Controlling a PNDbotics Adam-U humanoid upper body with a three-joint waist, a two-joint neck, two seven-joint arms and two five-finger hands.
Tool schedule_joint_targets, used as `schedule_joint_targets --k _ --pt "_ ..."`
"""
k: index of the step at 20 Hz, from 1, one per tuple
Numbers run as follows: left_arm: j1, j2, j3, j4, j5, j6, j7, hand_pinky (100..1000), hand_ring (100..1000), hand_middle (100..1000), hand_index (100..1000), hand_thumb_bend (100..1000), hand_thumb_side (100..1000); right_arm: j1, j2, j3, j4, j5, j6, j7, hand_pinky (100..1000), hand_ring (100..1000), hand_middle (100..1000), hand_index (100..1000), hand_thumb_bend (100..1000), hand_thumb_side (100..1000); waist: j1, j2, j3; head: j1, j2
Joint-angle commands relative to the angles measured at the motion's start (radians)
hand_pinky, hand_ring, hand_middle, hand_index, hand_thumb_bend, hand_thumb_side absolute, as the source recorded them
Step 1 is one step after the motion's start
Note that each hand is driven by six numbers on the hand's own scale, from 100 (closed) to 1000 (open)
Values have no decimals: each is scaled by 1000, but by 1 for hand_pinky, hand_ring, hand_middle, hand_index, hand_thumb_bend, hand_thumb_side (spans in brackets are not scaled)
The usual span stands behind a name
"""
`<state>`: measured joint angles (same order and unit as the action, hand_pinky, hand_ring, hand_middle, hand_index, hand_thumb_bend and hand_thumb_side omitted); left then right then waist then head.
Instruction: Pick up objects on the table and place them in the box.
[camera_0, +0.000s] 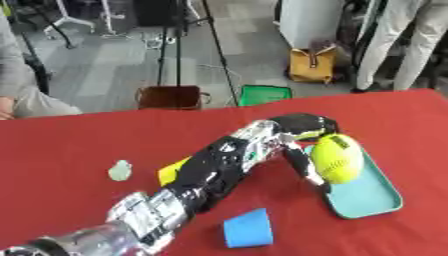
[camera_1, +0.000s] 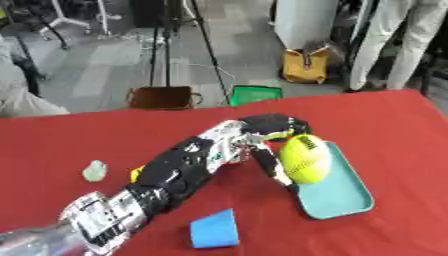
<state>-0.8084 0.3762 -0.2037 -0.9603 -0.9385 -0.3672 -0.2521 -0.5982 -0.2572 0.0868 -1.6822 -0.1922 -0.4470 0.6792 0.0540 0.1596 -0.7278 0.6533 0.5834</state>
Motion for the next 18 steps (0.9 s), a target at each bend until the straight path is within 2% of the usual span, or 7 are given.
schedule_joint_targets --k 1,5,10,12,13,14,18 --pt "-17 6 21 -9 -16 33 7 702 749 825 941 494 813 -17 -7 -2 -23 -12 -34 42 609 636 662 755 200 437 -5 -21 -4 2 5" --pt "-18 4 27 -11 -36 89 53 719 763 838 949 454 851 -16 -5 -1 -24 -14 -29 45 607 634 657 753 182 446 1 -20 -10 2 4" --pt "-15 -4 22 -7 -78 137 76 777 811 871 956 525 854 -16 -6 -2 -25 -14 -27 45 607 633 654 752 170 450 5 -20 -14 -1 3" --pt "-13 -7 20 -3 -91 139 72 794 832 888 958 587 842 -16 -5 -2 -25 -14 -26 44 607 632 653 752 161 455 6 -20 -15 -2 2" --pt "-11 -7 16 1 -98 136 68 857 885 924 976 781 813 -15 -5 -2 -25 -14 -26 43 606 630 650 751 150 459 7 -20 -16 -4 -1" --pt "-10 -8 10 7 -110 128 57 857 885 924 976 781 813 -15 -5 -2 -24 -15 -25 42 606 630 650 751 150 459 7 -20 -16 -6 -4" --pt "-6 -11 17 8 -158 113 32 908 927 957 987 955 785 -13 -6 -4 -24 -16 -23 41 605 628 647 750 146 461 7 -20 -14 -7 -8"
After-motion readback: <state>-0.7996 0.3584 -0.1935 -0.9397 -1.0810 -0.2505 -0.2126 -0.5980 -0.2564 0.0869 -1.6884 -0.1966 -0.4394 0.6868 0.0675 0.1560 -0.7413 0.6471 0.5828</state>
